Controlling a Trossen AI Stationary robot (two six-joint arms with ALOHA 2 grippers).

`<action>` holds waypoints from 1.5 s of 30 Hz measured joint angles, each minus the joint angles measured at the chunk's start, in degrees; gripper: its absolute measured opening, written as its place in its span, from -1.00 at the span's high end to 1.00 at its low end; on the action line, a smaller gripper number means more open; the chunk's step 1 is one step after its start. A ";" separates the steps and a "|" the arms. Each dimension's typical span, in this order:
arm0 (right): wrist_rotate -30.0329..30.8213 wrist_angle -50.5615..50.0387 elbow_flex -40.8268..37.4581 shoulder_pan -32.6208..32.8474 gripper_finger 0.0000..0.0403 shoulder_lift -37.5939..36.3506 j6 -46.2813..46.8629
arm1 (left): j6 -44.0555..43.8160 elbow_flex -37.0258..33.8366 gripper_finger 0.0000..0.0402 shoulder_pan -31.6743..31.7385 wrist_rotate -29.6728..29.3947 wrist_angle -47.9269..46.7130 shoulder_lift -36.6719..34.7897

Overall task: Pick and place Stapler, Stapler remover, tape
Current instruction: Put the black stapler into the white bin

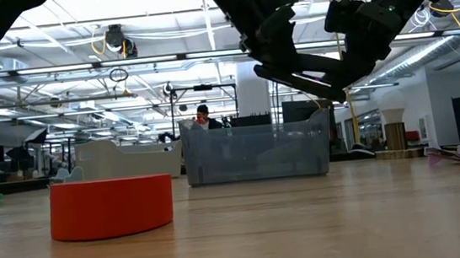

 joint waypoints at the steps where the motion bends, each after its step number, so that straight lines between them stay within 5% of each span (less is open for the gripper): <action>1: 0.00 0.00 0.00 0.00 0.39 0.00 0.01 | -0.05 0.00 -0.82 0.03 0.00 0.03 0.00; 13: -0.45 -0.15 -0.02 0.02 0.39 0.00 -0.06 | -0.65 0.00 -0.73 1.01 6.85 0.34 0.00; 26: -1.06 0.02 -0.07 0.14 0.39 0.02 -2.12 | 0.92 0.01 0.30 1.93 17.03 -3.44 0.00; 37: -1.92 0.04 -0.07 0.01 0.34 0.02 -0.80 | -1.61 0.07 0.30 2.00 17.22 -4.14 0.00; 45: -5.13 -0.65 -0.07 -0.11 0.08 -0.33 0.14 | -2.38 0.07 0.30 2.39 17.15 -4.81 -0.18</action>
